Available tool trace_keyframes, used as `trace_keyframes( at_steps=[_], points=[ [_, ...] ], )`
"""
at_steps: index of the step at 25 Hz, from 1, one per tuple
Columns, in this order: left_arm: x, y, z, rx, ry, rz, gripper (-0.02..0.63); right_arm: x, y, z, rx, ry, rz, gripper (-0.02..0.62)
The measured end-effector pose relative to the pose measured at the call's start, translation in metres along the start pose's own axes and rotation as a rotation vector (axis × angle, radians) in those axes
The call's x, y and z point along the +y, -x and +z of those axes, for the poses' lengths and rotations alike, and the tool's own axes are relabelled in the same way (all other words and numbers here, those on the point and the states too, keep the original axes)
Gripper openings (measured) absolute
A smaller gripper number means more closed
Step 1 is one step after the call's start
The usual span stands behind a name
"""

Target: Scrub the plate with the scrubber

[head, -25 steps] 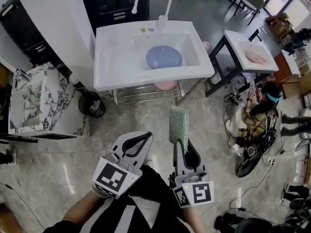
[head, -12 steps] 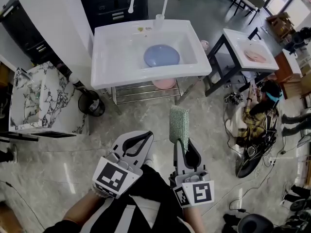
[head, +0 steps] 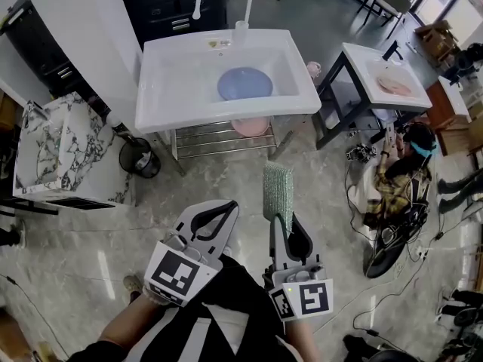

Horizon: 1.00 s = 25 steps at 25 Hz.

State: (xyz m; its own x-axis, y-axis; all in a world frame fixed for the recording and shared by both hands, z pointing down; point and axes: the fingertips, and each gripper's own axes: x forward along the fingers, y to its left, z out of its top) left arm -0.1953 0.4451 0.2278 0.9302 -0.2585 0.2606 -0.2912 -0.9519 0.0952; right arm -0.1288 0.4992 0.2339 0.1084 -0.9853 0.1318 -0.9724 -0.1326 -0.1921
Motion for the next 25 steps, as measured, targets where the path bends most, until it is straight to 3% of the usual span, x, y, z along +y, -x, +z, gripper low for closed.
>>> trace_keyframes(
  at_steps=[12, 25],
  points=[
    [-0.015, -0.016, -0.002, -0.027, -0.032, -0.015, -0.002, -0.016, 0.006, -0.005, -0.004, 0.011, 0.008, 0.091],
    [0.039, -0.060, 0.010, -0.011, 0.003, -0.022, -0.002, -0.038, -0.061, -0.002, 0.012, 0.003, -0.006, 0.090]
  ],
)
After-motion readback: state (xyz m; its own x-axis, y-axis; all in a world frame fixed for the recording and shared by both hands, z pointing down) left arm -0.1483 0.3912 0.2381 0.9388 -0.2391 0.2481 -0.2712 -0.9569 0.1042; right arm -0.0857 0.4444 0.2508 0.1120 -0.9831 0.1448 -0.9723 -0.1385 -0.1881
